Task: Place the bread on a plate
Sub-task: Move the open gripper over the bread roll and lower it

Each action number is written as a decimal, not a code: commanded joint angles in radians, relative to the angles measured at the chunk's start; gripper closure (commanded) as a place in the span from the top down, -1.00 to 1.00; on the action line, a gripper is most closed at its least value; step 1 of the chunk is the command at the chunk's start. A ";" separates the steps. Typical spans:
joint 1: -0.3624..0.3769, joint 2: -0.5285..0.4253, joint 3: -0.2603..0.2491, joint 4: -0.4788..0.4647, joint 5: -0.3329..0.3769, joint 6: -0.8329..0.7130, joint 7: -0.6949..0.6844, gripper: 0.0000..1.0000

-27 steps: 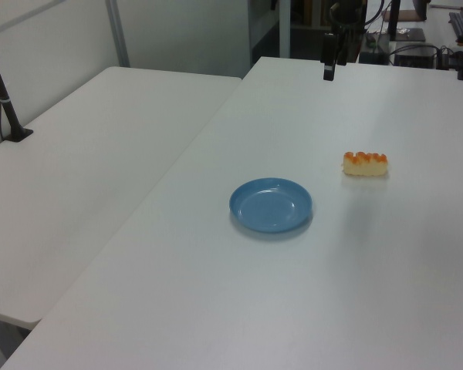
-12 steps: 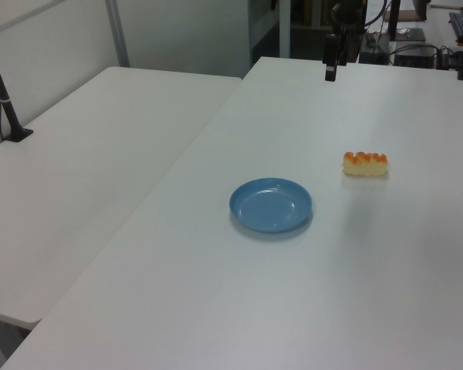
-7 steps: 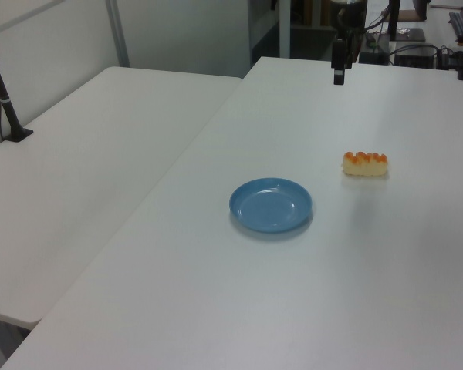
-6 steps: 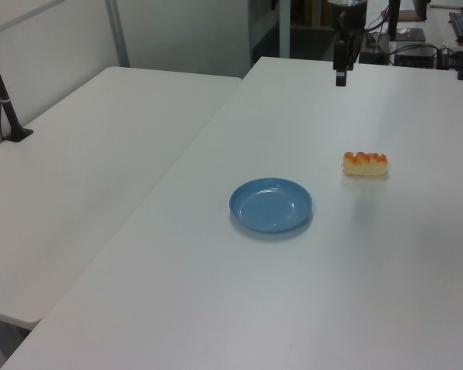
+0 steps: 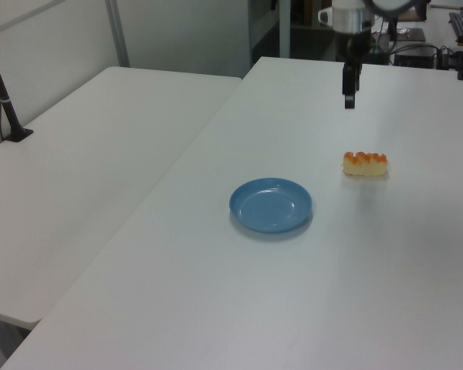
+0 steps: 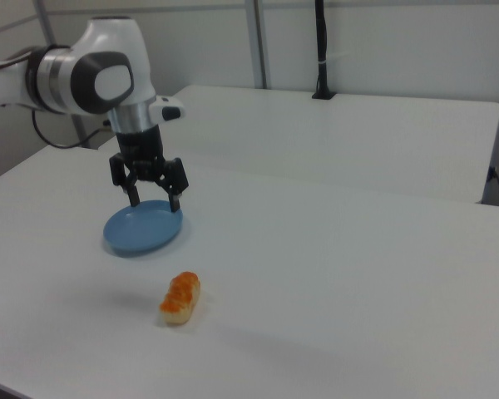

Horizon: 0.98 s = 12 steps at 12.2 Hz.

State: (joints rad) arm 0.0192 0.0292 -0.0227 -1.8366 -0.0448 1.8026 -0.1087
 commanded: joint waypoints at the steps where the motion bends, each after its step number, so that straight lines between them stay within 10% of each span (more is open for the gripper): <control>1: 0.033 -0.069 -0.028 -0.148 -0.040 0.092 -0.023 1.00; 12: 0.021 0.044 -0.039 -0.291 -0.130 0.290 -0.046 1.00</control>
State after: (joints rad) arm 0.0302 0.0600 -0.0446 -2.1054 -0.1541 2.0375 -0.1355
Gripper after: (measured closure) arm 0.000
